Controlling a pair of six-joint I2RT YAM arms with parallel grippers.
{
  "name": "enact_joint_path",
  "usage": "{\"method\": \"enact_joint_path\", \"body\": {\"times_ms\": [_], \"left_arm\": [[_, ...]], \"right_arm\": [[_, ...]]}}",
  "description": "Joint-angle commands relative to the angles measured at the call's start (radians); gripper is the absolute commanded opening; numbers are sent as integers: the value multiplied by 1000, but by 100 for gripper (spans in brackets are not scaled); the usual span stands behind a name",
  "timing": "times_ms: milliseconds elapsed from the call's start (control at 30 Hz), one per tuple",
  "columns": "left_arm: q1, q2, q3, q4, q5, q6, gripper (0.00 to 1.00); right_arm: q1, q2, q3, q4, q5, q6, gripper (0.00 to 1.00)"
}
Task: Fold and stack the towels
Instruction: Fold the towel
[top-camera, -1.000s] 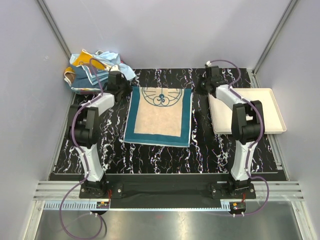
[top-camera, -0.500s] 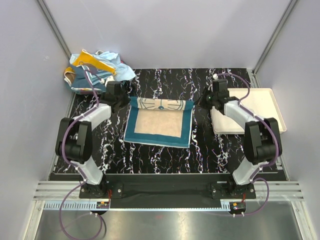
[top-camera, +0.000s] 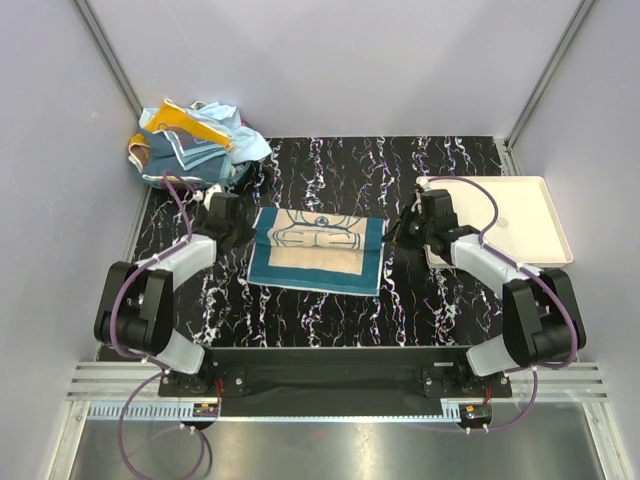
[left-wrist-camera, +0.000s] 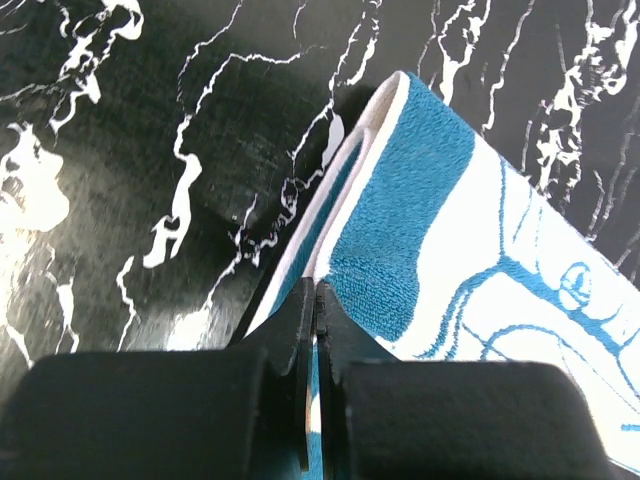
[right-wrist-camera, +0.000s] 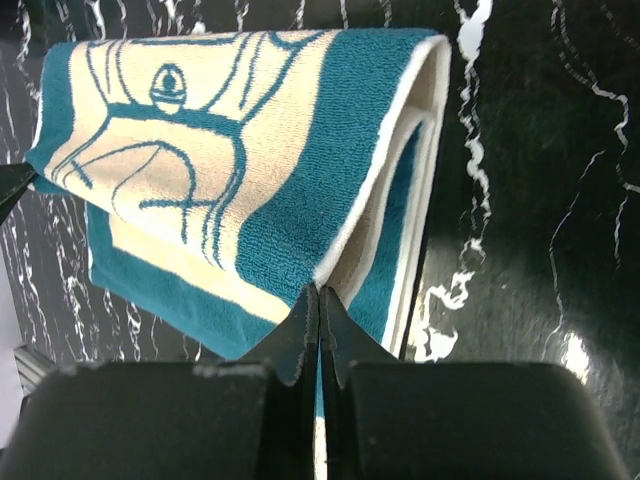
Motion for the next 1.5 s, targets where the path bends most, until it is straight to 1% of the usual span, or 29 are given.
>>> {"method": "enact_joint_path", "body": {"times_ms": [0,267,733,1167,1467], "left_arm": [[-9,-83,-35,55,-43,-14,0],[-16,-198,-86,38,-40,-5,0],[-18,-312,-184,20,-36,6,0],[-18,-379,-233,5,-17,17,0],[-18,-393,-279,12,1,12,0]], "right_arm": [[22,-80,-15,17,22,2,0],[45,-155,-73,0,41,10,1],[64,-229,-162,0,44,22,1],[71,-270,-202,-14,47,30,1],[81,-261,-251,21,32,48,1]]}}
